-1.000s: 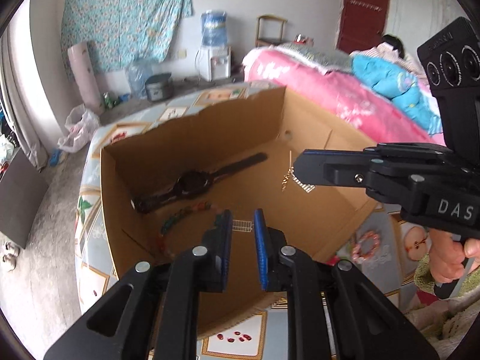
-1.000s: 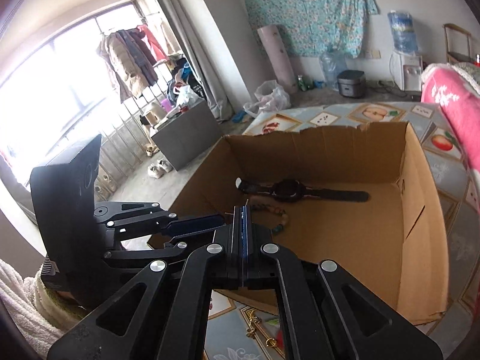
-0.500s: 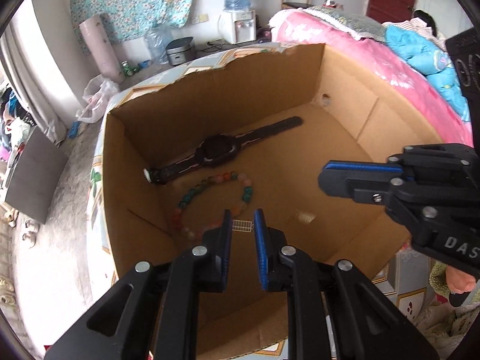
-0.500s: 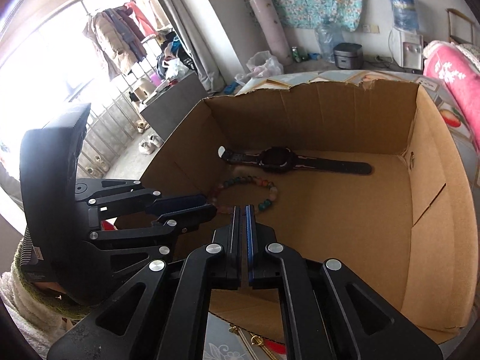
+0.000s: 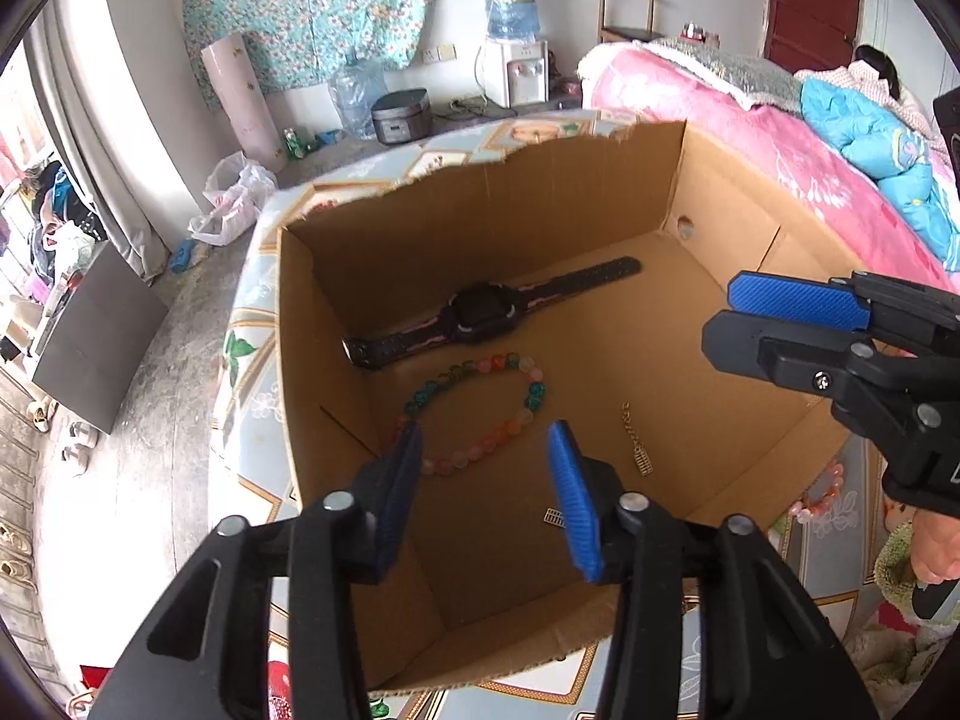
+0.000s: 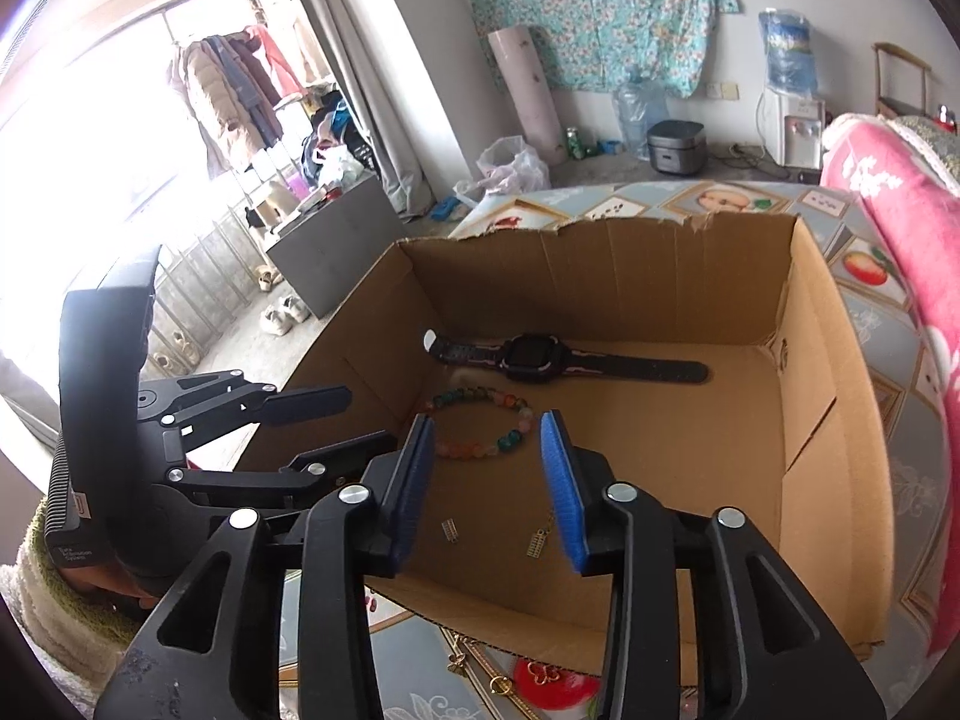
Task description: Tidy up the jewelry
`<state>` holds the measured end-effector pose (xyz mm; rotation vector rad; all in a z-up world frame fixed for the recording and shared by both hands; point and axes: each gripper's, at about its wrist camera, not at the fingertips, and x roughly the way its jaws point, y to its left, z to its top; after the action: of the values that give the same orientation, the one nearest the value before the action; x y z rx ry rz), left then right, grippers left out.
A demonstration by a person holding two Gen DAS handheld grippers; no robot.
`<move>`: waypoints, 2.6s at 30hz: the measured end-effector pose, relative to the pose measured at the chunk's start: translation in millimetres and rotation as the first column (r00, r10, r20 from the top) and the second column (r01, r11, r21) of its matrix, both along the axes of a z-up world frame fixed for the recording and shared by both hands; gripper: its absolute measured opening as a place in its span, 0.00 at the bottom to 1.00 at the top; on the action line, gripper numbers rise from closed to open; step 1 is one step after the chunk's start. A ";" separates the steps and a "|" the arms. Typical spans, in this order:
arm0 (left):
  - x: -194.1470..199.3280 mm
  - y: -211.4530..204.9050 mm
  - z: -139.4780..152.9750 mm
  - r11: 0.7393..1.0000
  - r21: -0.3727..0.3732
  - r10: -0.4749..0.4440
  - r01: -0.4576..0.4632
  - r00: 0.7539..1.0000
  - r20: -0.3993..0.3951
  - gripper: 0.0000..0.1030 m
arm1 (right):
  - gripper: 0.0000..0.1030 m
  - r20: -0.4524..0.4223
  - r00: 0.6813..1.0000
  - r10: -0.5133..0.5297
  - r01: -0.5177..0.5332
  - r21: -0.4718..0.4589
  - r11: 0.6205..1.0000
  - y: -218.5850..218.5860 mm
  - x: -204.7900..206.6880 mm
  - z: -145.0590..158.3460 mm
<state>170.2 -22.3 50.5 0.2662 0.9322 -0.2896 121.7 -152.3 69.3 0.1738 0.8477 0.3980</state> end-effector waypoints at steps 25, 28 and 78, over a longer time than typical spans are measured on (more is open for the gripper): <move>-65.8 24.0 45.1 0.992 -0.123 0.016 0.004 0.986 0.166 0.69 | 0.62 0.157 0.985 -0.072 0.064 0.057 0.996 2.8 -50.4 39.3; -75.0 26.5 47.2 0.991 -0.135 0.018 0.006 0.984 0.176 0.70 | 0.62 0.169 0.983 -0.070 0.061 0.058 0.996 4.6 -57.0 41.2; -116.5 -1.4 15.5 0.992 -0.120 -0.021 0.034 0.994 0.108 0.75 | 0.63 0.173 0.983 -0.059 0.042 0.105 0.994 1.7 -86.5 28.1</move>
<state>53.7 -23.7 66.0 0.1807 0.8029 -0.3537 35.3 -150.7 97.4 0.2497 0.6482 0.4026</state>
